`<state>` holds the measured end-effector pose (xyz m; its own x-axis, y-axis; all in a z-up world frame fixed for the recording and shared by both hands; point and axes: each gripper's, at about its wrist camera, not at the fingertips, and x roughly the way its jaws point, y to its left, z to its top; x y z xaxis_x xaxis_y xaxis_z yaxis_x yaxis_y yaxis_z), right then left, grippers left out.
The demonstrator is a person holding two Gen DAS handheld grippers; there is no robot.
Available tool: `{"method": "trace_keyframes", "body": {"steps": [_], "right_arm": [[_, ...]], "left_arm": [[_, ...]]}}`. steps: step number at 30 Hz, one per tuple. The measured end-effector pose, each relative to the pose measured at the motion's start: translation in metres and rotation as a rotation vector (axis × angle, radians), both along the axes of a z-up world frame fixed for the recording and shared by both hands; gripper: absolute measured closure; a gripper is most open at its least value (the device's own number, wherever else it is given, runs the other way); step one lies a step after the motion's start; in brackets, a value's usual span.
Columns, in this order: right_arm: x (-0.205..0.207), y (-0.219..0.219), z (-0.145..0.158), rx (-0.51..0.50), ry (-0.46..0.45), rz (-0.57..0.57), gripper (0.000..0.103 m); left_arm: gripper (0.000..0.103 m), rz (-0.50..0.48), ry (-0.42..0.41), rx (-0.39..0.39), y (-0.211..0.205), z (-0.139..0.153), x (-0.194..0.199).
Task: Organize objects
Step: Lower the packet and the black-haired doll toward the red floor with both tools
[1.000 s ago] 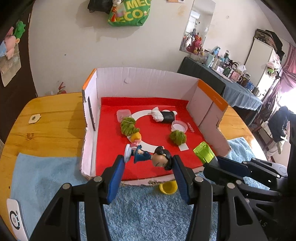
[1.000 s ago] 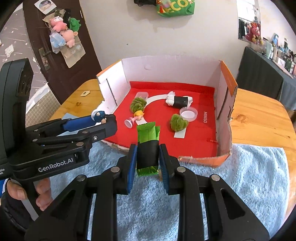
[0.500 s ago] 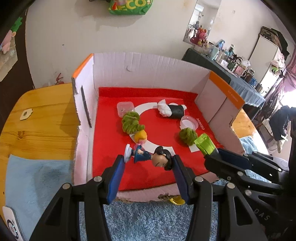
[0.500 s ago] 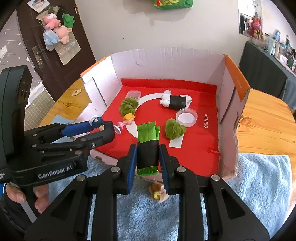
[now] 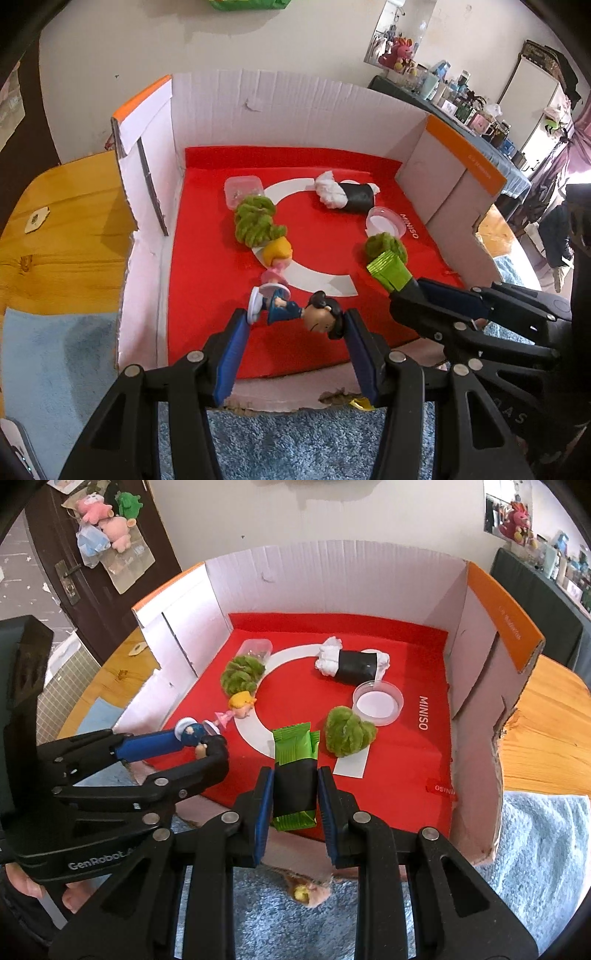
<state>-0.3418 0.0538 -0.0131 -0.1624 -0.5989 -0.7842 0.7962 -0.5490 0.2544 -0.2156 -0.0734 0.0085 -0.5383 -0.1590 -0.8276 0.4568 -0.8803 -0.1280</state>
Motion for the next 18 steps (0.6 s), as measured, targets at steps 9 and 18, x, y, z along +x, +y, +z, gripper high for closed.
{"method": "trace_keyframes", "body": {"steps": [9,18], "right_arm": [[-0.009,-0.004,-0.011,0.040,-0.011,-0.021,0.080],[-0.012,-0.001,-0.013,0.063,-0.003,-0.027,0.080]], "left_arm": [[0.048,0.015,-0.014,-0.030,-0.009,-0.002,-0.008],[0.048,0.009,-0.019,-0.037,-0.012,-0.003,-0.019]]}}
